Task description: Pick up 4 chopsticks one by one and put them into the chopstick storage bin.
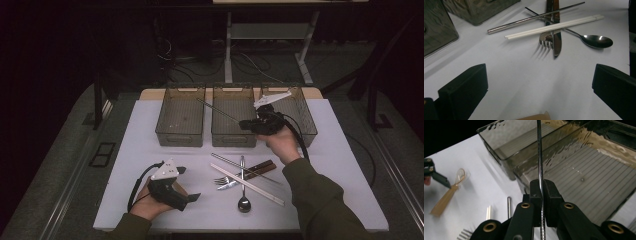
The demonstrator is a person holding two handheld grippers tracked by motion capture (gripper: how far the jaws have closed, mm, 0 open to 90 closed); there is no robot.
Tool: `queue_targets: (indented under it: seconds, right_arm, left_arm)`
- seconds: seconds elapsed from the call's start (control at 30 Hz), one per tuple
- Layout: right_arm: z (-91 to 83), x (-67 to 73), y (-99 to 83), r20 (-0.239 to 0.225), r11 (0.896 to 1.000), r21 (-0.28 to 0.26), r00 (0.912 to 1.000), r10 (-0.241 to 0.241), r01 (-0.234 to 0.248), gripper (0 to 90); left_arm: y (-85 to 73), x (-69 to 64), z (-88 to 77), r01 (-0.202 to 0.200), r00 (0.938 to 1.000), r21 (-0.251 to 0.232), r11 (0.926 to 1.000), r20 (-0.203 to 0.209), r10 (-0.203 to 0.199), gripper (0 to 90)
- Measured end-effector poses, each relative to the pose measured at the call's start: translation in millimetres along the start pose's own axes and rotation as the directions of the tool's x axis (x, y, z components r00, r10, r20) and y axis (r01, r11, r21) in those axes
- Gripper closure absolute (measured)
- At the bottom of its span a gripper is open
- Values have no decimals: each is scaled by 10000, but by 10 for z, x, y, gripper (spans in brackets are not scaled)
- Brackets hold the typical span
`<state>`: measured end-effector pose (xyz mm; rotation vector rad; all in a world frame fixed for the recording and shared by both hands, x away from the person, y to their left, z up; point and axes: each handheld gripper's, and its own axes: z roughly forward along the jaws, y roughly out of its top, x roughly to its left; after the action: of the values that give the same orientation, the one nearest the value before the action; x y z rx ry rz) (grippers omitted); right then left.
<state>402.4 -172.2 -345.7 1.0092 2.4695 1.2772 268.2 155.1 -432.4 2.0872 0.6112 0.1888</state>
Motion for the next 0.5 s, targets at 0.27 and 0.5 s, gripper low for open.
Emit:
queue_targets:
  seconds: [0.27, 0.5]
  right_arm:
    - [167, 2, 172, 175, 9997, 166, 9997, 172, -175, 864]
    - [341, 24, 360, 321, 9993, 353, 9994, 131, -142, 864]
  left_arm:
    - [7, -1, 0, -42, 10000, -48, 10000, 41, 42, 0]
    - [10, -6, -7, -79, 9999, -63, 9999, 77, 79, 0]
